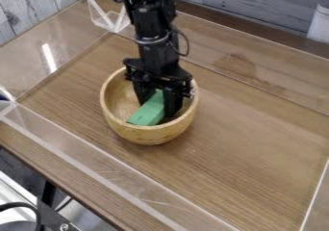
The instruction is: Remove the green block from inside the brown bowl and put it on the table
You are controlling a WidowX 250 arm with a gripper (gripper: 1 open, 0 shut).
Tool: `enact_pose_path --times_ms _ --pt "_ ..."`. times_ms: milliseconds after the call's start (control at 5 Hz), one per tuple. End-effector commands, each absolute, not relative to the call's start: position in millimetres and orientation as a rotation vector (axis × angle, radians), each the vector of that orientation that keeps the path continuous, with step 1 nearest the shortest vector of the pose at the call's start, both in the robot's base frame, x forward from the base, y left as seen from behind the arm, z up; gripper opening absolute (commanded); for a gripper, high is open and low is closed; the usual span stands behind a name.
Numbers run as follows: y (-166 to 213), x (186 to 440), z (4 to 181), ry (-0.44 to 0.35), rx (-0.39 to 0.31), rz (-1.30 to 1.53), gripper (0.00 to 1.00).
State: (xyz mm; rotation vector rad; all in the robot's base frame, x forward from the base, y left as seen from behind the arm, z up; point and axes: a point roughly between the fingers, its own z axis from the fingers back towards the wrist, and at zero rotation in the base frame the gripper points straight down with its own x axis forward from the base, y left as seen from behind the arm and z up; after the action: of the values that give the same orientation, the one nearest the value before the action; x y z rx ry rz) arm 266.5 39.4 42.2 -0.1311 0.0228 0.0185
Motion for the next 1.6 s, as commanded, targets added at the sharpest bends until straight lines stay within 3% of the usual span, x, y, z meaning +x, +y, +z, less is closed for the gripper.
enact_pose_path --times_ms 0,400,800,1400 --pt "34 281 71.8 -0.071 -0.128 -0.002 0.00" --pt "11 284 81.8 -0.089 -0.148 -0.047 0.00" --pt "-46 288 81.6 -0.092 -0.168 -0.157 0.00" --pt "51 285 73.1 -0.084 -0.128 -0.031 0.00"
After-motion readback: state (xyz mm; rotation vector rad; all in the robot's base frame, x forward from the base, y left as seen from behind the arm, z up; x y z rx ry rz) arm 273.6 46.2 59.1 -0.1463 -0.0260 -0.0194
